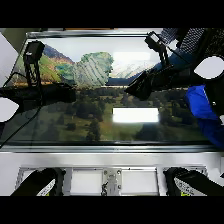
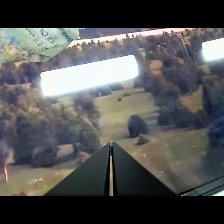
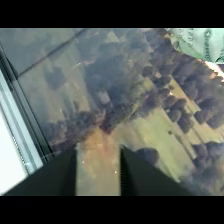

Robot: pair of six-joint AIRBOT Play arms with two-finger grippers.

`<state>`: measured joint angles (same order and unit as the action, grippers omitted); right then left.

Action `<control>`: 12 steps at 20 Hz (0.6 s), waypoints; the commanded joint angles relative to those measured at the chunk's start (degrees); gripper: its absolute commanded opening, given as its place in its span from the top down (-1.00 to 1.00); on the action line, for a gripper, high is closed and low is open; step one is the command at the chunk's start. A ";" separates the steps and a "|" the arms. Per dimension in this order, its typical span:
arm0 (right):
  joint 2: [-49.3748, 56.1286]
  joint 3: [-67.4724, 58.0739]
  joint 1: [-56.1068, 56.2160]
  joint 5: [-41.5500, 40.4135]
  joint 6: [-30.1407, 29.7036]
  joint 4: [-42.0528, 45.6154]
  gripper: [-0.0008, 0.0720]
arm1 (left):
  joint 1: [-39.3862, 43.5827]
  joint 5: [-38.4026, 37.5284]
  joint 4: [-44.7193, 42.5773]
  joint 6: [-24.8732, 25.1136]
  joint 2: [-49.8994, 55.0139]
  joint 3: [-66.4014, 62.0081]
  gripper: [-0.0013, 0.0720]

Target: Fold the clothes and pants, and hang the long-sleeved shirts on hangers.

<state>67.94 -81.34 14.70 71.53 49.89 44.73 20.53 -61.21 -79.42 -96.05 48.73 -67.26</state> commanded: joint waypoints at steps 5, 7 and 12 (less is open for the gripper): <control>0.07 0.81 0.92 -0.61 0.00 0.55 0.94 | -0.04 1.07 0.04 0.02 -1.05 1.09 0.94; 0.07 0.81 0.92 -0.61 0.00 0.50 0.94 | -0.04 1.05 0.04 0.02 -1.05 1.09 0.94; 0.07 0.81 0.92 -0.61 0.00 0.52 0.94 | -0.04 1.36 0.02 0.02 -1.05 1.09 0.94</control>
<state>67.99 -80.55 15.55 70.91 49.89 45.32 20.53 -60.01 -79.37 -96.03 47.75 -66.19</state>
